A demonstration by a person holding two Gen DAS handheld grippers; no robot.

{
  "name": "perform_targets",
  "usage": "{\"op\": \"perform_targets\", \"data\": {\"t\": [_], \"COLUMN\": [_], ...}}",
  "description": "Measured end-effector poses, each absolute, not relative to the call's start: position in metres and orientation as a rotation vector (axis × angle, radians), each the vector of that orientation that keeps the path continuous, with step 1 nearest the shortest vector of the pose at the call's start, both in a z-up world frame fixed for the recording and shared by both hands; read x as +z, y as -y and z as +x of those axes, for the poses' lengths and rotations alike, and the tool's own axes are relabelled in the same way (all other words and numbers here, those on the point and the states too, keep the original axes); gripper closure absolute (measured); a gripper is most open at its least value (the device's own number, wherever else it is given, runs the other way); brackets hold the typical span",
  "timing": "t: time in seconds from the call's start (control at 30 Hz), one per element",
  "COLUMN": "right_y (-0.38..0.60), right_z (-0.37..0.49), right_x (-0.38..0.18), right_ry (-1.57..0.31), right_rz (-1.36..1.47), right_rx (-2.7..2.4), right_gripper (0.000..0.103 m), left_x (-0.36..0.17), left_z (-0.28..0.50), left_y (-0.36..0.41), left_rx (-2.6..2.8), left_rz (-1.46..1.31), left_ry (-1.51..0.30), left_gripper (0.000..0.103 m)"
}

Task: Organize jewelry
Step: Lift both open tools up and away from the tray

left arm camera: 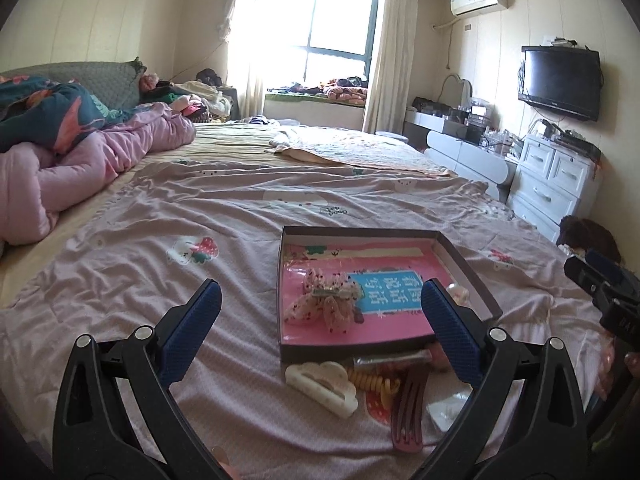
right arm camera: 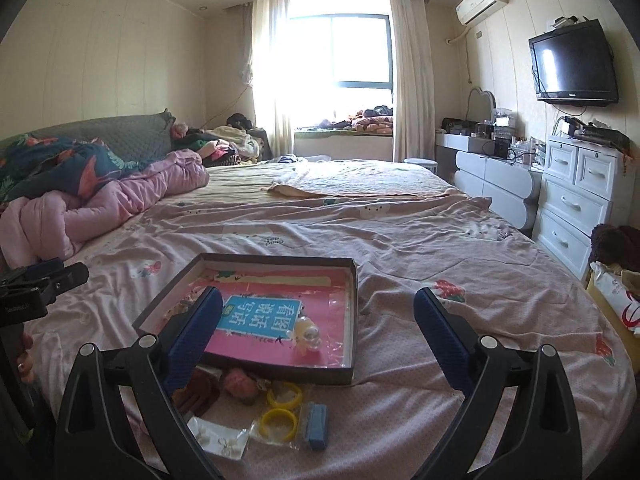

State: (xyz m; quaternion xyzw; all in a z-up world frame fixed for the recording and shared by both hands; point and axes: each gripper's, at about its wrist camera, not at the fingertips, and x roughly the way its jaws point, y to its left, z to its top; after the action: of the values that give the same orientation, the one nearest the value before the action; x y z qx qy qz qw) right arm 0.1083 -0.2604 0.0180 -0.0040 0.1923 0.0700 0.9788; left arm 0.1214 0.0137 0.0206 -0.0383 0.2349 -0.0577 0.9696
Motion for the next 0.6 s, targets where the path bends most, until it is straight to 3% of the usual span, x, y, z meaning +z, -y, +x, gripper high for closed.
{"op": "perform_targets", "data": {"t": [0.6], "right_y": [0.265], "right_z": [0.087], "right_x": [-0.015], "right_ry": [-0.511], "right_rz": [-0.039], "right_rx": [0.186], "right_gripper": [0.009], "left_x": [-0.020], "left_z": [0.100], "left_y": [0.010], "left_rx": [-0.231], "left_rz": [-0.030], "left_ry": [-0.620], "left_gripper": [0.012]}}
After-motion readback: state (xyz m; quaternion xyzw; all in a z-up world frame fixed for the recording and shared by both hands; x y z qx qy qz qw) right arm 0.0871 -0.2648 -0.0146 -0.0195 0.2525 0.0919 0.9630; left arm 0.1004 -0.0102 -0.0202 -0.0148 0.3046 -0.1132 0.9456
